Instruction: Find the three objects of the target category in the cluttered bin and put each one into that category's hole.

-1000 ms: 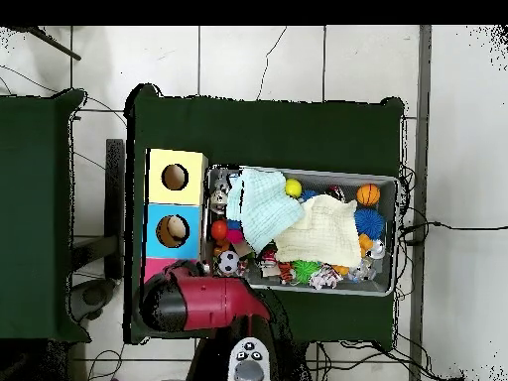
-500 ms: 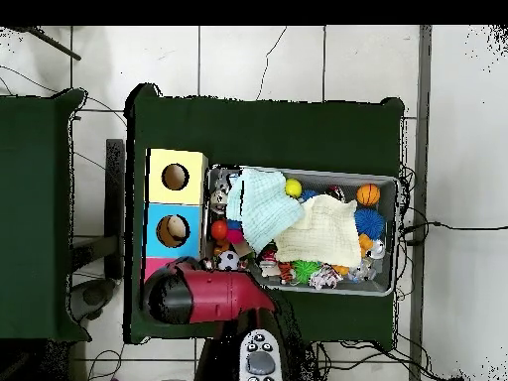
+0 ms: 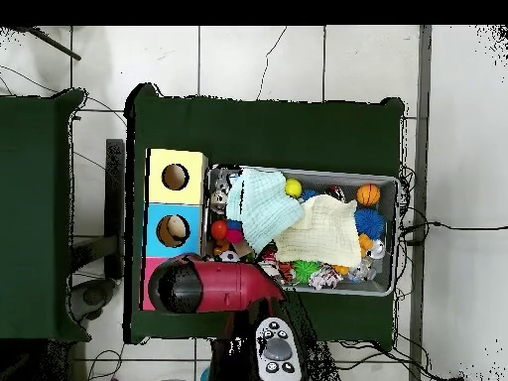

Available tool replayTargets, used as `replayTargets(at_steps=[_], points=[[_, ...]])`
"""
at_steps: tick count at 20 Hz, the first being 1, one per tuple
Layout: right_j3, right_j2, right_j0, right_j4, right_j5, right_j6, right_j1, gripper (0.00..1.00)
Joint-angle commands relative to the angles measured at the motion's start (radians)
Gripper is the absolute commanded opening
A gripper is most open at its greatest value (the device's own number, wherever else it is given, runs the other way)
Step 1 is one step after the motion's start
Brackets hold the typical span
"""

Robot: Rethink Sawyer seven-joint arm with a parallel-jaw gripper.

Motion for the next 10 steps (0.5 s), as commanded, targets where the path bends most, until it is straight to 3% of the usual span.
replayTargets(at_steps=[1, 10], points=[[-0.193, 0.090, -0.088, -0.076, -0.200, 0.035, 0.182, 1.00], [-0.217, 0.093, -0.077, -0.099, -0.196, 0.062, 0.204, 1.00]])
